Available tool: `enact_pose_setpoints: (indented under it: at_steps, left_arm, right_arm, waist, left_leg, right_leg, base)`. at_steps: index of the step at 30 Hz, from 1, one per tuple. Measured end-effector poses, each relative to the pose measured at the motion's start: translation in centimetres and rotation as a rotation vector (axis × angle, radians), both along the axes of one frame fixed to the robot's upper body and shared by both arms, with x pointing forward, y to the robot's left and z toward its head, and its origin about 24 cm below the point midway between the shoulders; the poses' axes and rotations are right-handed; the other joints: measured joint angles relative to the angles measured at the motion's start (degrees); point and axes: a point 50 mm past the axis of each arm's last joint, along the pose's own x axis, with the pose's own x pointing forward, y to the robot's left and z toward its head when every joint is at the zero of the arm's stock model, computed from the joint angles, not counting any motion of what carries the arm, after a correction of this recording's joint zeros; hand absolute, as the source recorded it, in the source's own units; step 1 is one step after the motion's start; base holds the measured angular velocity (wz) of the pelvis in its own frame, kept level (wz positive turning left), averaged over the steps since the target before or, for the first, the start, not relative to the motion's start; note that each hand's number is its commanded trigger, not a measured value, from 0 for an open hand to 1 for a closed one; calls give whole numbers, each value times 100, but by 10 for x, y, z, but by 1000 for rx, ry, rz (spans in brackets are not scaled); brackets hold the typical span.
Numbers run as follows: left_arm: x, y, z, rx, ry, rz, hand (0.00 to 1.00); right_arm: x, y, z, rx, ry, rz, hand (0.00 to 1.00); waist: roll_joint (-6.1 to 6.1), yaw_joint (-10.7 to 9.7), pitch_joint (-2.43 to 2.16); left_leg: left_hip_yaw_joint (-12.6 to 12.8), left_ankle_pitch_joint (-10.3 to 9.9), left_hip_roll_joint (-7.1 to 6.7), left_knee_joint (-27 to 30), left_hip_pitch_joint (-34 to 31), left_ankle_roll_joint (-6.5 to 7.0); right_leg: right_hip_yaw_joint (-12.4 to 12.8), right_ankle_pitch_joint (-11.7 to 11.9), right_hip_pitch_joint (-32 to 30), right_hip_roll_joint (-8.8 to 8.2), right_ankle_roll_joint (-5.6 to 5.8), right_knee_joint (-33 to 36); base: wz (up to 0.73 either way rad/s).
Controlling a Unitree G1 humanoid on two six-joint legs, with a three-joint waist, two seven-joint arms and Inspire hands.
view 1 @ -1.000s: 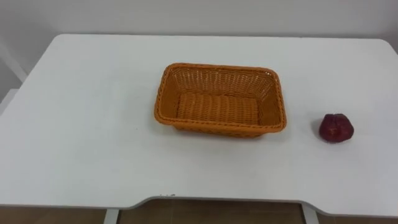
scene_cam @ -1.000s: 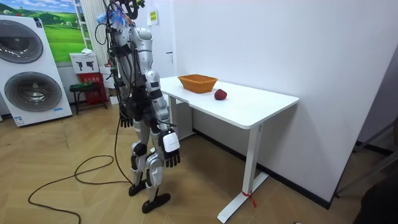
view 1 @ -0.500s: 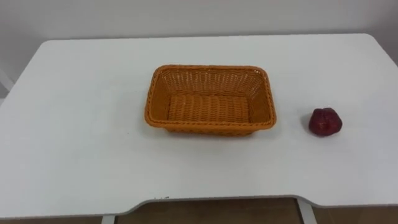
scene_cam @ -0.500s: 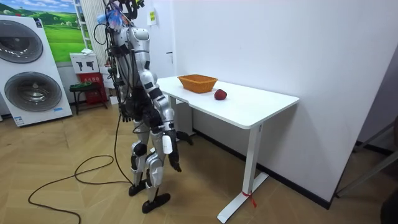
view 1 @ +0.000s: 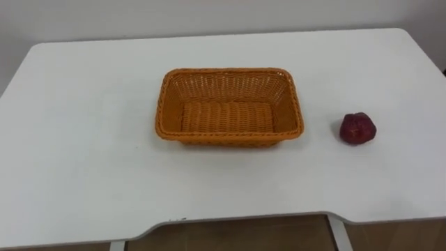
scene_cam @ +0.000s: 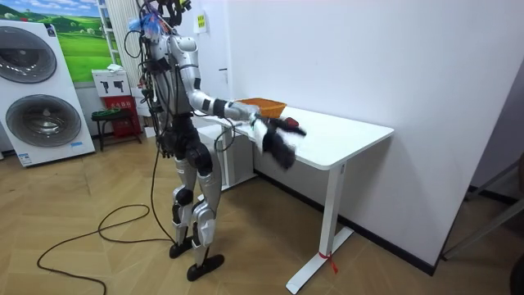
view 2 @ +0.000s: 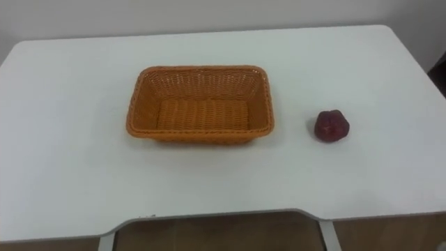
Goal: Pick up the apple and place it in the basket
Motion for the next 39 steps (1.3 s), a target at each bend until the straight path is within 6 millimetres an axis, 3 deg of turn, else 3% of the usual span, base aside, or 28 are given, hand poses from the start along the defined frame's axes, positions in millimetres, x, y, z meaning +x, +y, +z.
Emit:
enact_pose_setpoints:
  at_steps: [3,5,10,16,20,27,39]
  left_arm:
    - [1,-6,-2,-8,21,-53,0]
    - [1,-9,-4,-16,33,-78,0]
    - [-1,-15,-6,-34,53,-131,0]
    - [1,-18,-6,-56,36,-163,0]
    - [3,-20,-7,-83,30,-184,0]
    - [10,-20,-6,-91,2,-197,0]
    - [12,-21,-6,-129,0,-204,0]
  right_arm:
    - [22,17,34,-223,18,89,0]
    - [34,30,45,-329,49,166,0]
    - [57,61,60,-476,61,379,0]
    - [77,91,34,-462,146,706,0]
    - [81,105,16,-423,220,882,0]
    - [89,123,9,-438,267,1063,0]
    - [86,131,-27,-311,416,1287,0]
  waist:
    - [-1,109,-14]
    - [6,172,-33]
    - [-8,408,-18]
    - [39,507,35]
    - [103,509,14]
    - [58,514,0]
    - [35,575,-22]
  left_leg:
    - [19,2,12,18,-30,-2]
    - [26,2,19,23,-19,-3]
    - [13,7,19,11,24,-8]
    - [9,6,72,16,48,-10]
    - [12,6,74,9,29,-10]
    - [12,8,72,6,-15,-12]
    - [-5,8,75,2,-22,-12]
  right_leg:
    - [8,9,-54,8,-9,15]
    - [6,14,-48,12,-15,16]
    - [-15,15,-41,6,-16,6]
    - [-72,28,34,4,-30,-34]
    - [-74,29,19,4,-29,-40]
    - [-111,49,-9,6,-34,-85]
    - [-180,100,62,-1,-29,-194]
  base:
    - [-3]
    - [0]
    - [1]
    - [3]
    - [0]
    - [0]
    - [0]
